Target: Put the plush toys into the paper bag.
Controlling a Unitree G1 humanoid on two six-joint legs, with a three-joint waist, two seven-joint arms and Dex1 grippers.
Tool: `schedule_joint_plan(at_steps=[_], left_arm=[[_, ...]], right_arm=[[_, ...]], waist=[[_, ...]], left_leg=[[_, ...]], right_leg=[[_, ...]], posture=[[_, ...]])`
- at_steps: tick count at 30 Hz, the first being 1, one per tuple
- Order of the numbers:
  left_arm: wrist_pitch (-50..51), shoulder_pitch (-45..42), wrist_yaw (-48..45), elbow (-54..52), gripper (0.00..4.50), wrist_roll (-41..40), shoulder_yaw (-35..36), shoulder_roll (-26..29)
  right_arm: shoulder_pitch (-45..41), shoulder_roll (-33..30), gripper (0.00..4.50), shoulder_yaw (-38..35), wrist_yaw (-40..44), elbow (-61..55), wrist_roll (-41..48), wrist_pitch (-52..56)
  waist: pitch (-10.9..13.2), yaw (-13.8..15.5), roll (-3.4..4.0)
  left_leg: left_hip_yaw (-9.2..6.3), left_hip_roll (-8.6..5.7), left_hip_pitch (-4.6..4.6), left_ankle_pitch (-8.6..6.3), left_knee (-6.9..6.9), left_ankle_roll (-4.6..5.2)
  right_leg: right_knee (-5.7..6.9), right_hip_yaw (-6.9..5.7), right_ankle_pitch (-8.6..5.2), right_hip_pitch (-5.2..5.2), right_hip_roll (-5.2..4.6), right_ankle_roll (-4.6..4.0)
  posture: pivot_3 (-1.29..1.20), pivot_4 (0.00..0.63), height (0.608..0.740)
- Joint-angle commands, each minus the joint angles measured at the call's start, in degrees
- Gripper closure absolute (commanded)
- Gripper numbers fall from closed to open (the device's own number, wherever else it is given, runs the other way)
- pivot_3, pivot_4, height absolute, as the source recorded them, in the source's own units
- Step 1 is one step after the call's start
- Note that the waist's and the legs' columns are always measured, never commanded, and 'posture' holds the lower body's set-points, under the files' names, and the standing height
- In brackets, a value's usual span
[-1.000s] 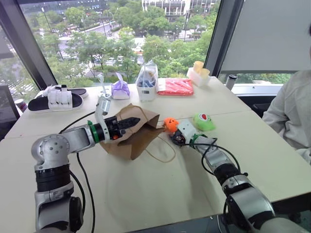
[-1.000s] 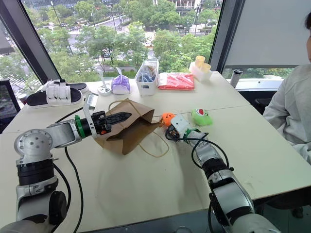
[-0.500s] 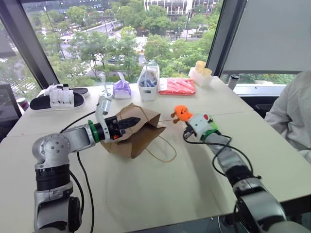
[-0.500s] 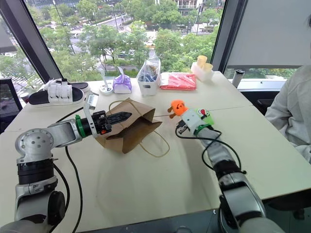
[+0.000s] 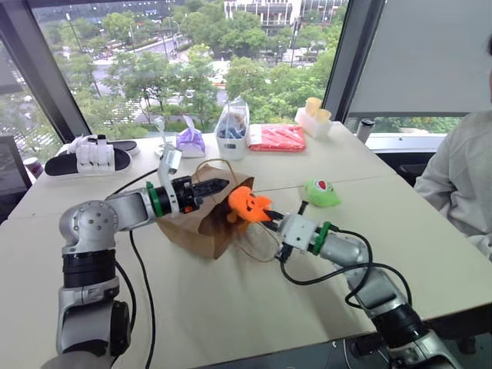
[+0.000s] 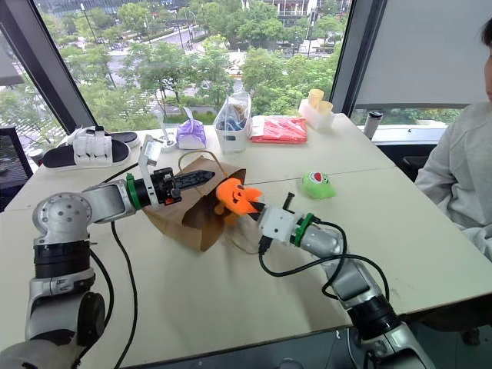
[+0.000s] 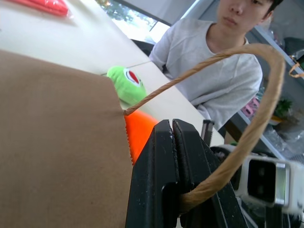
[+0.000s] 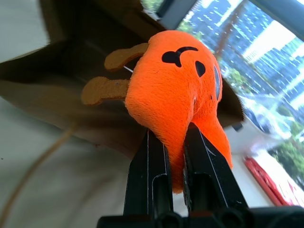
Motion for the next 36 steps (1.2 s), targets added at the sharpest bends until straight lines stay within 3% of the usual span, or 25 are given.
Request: schedule_joint_plan(at_steps=[1,8,15,20,21,28,31,33,36], left_arm=[[0.8,-1.8,0.6,-1.9,4.50,-2.7,1.2,-0.1],[2.6,-0.3,2.4,-5.0,4.50,-5.3,0.6,-1.3],[1.5,0.0,-0.1,-5.0,4.50,-4.3,-2.7,-0.9],[0.0,0.0,-1.1,-3.8,4.50,-3.3,-3.1,-0.2],[-0.2,0.2,-1.2,-3.6,4.50,-3.1,-3.1,-0.1],[-1.3,0.9,-1.8,-2.9,4.50,-3.2,-2.5,0.8],[-1.6,0.8,-2.2,-2.5,4.50,-3.2,-2.1,1.5],[-2.2,0.5,-2.8,-1.7,4.50,-2.7,-2.0,2.3],[-2.9,0.5,-3.4,-1.5,4.50,-2.5,-2.4,2.8]], right_arm=[[-2.2,0.4,4.47,1.6,1.6,1.2,-0.9,-1.8],[-8.8,1.2,4.47,6.0,2.5,11.9,-5.8,-8.6],[-23.3,6.4,4.47,11.3,-0.4,30.0,-13.4,-16.0],[-26.5,7.8,4.47,11.9,-0.4,36.1,-13.9,-19.7],[-26.7,7.9,3.69,11.5,-0.5,36.6,-13.5,-20.0],[-25.2,6.0,0.24,9.3,-1.8,34.6,-12.9,-21.3],[-20.9,4.3,0.11,4.8,-0.2,28.2,-6.5,-18.6],[-14.0,2.7,0.11,-3.7,2.1,17.2,6.5,-10.1],[-7.8,1.5,0.11,-11.7,3.2,6.1,17.8,2.9]], waist=[[0.0,0.1,-0.01],[0.0,-0.1,-0.02],[0.0,-0.5,-0.03],[-0.1,-0.3,-0.11],[-0.1,-0.4,-0.11],[-0.1,-0.5,-0.11],[-0.1,-0.5,-0.11],[-0.1,-0.1,-0.13],[-0.1,0.3,-0.13]], left_leg=[[0.00,0.00,0.00,0.00,-0.03,0.00],[0.04,0.01,-0.04,-0.01,-0.03,0.01],[0.20,0.12,-0.02,0.00,-0.04,-0.01],[0.14,0.08,-0.07,-0.01,-0.08,-0.01],[0.14,0.07,-0.08,-0.01,-0.07,-0.01],[0.15,0.10,-0.05,-0.01,-0.07,-0.01],[0.15,0.11,-0.06,-0.01,-0.07,-0.01],[0.10,0.11,-0.10,-0.01,-0.07,-0.01],[0.04,0.07,-0.17,-0.03,-0.07,0.01]], right_leg=[[0.00,0.00,0.00,-0.01,0.00,0.00],[0.01,0.00,0.01,-0.11,-0.01,-0.02],[0.04,0.00,0.09,-0.21,0.05,-0.14],[0.00,0.00,0.10,-0.22,0.03,-0.16],[-0.02,0.00,0.10,-0.22,0.02,-0.15],[0.02,0.00,0.10,-0.25,0.05,-0.16],[0.02,0.00,0.11,-0.25,0.06,-0.16],[0.01,-0.01,0.11,-0.25,0.05,-0.16],[-0.03,-0.02,0.11,-0.24,0.01,-0.15]], posture=[[0.00,0.150,0.740],[0.00,0.150,0.740],[0.00,0.150,0.740],[0.00,0.150,0.740],[0.00,0.150,0.740],[0.00,0.150,0.740],[0.00,0.150,0.740],[0.00,0.150,0.740],[0.00,0.150,0.740]])
